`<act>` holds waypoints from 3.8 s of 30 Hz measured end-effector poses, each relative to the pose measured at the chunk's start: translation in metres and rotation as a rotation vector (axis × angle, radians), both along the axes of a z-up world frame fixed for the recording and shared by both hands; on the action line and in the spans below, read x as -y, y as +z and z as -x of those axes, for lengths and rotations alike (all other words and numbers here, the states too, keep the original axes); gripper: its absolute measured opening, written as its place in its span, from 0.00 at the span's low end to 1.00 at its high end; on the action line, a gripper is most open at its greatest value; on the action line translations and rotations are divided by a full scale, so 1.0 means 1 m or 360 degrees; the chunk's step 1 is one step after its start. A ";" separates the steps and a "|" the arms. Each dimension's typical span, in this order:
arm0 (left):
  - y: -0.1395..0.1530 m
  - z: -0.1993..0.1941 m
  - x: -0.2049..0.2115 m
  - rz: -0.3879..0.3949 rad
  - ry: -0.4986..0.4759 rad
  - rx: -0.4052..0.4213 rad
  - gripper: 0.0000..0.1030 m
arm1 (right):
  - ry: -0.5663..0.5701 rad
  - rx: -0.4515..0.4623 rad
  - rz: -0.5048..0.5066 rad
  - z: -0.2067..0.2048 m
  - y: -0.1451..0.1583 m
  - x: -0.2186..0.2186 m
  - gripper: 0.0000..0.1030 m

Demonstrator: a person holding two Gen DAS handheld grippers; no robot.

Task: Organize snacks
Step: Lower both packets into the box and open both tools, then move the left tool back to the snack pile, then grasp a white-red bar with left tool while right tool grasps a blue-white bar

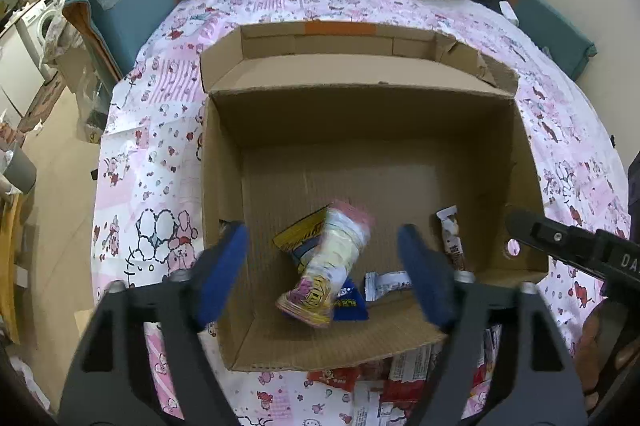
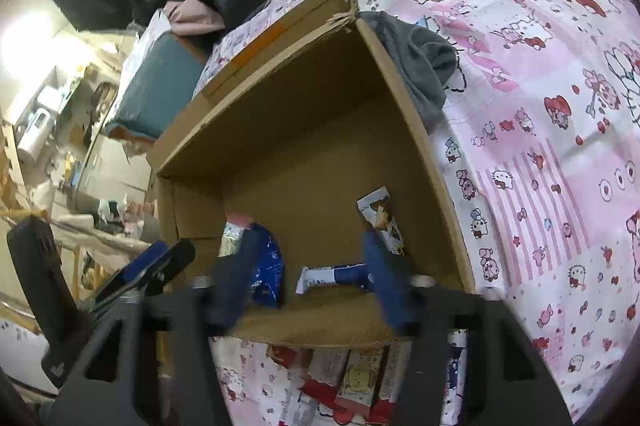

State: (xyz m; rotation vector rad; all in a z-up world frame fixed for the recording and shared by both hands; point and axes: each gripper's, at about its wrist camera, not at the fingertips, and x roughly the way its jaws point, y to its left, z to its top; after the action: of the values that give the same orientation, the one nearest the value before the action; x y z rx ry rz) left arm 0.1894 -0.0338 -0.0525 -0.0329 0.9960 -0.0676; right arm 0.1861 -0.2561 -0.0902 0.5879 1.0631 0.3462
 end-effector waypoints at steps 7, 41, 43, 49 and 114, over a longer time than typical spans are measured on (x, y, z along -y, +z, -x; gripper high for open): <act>0.005 0.005 -0.001 -0.0022 0.0000 0.0024 0.78 | -0.0026 -0.0012 -0.0005 0.002 0.001 0.004 0.69; 0.028 0.101 -0.027 -0.0027 0.0114 0.0119 0.86 | -0.0062 0.0021 0.0132 0.104 0.022 0.016 0.89; 0.026 0.106 -0.027 -0.0013 0.0127 0.0111 0.86 | -0.0069 -0.0026 0.0088 0.105 0.015 0.019 0.89; 0.008 0.109 -0.032 0.0073 0.0186 -0.0029 0.89 | -0.0067 -0.0138 0.0075 0.108 -0.002 0.024 0.89; -0.031 0.134 -0.032 0.0149 0.0097 -0.0376 0.26 | 0.0096 -0.0573 0.0628 0.091 -0.066 -0.007 0.17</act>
State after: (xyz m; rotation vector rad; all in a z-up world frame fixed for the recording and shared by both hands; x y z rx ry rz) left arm 0.0553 -0.0022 -0.0838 -0.1600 1.2267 -0.0551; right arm 0.0950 -0.2490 -0.1565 0.2666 1.4537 0.0756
